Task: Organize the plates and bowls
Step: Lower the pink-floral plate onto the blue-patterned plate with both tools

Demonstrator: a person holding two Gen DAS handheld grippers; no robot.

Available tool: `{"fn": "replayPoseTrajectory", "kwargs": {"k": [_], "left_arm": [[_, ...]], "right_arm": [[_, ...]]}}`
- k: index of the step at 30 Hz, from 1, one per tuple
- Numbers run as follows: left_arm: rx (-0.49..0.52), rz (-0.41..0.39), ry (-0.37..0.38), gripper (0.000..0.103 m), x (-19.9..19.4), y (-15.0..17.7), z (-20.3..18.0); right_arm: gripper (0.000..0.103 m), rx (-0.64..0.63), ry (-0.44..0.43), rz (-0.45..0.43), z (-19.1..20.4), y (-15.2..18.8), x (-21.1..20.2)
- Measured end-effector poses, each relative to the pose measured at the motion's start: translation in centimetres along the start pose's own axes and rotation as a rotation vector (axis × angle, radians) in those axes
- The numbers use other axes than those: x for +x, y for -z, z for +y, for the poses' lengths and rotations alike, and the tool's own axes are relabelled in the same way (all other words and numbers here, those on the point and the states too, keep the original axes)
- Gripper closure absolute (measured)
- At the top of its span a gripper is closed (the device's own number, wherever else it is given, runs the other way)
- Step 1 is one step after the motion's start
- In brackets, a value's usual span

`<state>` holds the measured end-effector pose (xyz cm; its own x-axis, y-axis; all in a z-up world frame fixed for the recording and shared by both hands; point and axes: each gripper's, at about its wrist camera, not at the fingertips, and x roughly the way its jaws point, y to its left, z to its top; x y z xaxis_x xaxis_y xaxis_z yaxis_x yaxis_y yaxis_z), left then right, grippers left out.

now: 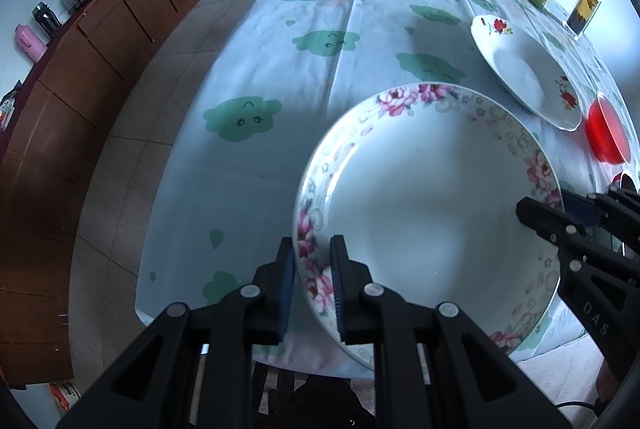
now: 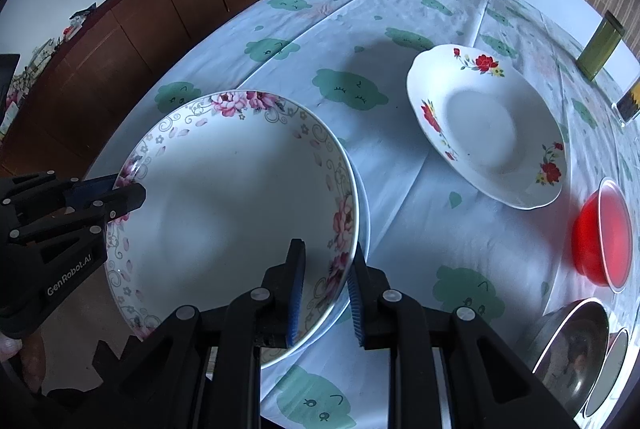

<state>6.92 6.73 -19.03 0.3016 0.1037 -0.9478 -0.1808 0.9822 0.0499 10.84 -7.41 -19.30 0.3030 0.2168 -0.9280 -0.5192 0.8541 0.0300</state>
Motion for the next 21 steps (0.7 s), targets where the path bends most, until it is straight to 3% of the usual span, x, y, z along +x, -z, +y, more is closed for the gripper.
{"fn": "replayPoseTrajectory", "kwargs": {"k": [21], "left_arm": [[0.020, 0.011, -0.015, 0.088, -0.01, 0.10, -0.74]], "right_arm": [[0.077, -0.002, 0.024, -0.006, -0.30, 0.02, -0.35]]}}
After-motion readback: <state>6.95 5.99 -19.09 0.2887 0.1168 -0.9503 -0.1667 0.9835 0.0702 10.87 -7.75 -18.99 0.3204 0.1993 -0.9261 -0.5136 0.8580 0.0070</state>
